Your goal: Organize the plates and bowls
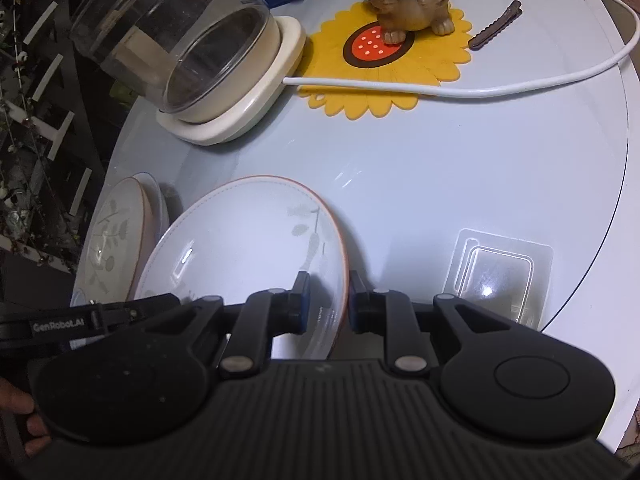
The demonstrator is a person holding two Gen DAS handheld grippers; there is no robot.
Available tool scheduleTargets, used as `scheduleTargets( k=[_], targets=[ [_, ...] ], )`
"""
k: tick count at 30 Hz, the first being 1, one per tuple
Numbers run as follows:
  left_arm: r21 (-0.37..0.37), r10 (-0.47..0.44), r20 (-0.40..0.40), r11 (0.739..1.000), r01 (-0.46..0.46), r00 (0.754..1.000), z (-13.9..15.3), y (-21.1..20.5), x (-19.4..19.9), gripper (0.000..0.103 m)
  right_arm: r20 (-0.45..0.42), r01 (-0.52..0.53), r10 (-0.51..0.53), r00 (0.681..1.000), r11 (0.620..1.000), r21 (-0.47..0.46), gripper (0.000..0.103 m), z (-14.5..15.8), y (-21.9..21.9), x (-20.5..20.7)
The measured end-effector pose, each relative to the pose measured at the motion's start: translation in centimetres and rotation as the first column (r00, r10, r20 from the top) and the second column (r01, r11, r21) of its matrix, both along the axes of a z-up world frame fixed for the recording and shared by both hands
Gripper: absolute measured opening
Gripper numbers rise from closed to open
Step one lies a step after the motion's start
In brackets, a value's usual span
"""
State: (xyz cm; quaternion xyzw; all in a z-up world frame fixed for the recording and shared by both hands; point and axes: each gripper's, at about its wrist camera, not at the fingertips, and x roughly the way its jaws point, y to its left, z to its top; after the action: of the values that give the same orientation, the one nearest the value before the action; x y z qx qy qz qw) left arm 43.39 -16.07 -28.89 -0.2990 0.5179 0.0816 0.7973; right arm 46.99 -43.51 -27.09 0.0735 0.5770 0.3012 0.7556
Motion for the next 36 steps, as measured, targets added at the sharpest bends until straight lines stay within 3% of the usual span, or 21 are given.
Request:
scheduleTargets(
  k=[16,36],
  targets=[
    [-0.069,0.046,0.085,0.997,-0.04,0.995,2.7,2.1,-2.3,0.028,0.008,0.009,-0.01,1.0,0.998,0.054,0.022,3.5,-0.2,-2.2],
    [-0.119,-0.019,0.219,0.992,0.046,0.975,9.6,6.3,-6.0,0.028,0.1,0.115,-0.13,0.986,0.983,0.141,0.022,11.5,1.3,-7.7]
  ],
)
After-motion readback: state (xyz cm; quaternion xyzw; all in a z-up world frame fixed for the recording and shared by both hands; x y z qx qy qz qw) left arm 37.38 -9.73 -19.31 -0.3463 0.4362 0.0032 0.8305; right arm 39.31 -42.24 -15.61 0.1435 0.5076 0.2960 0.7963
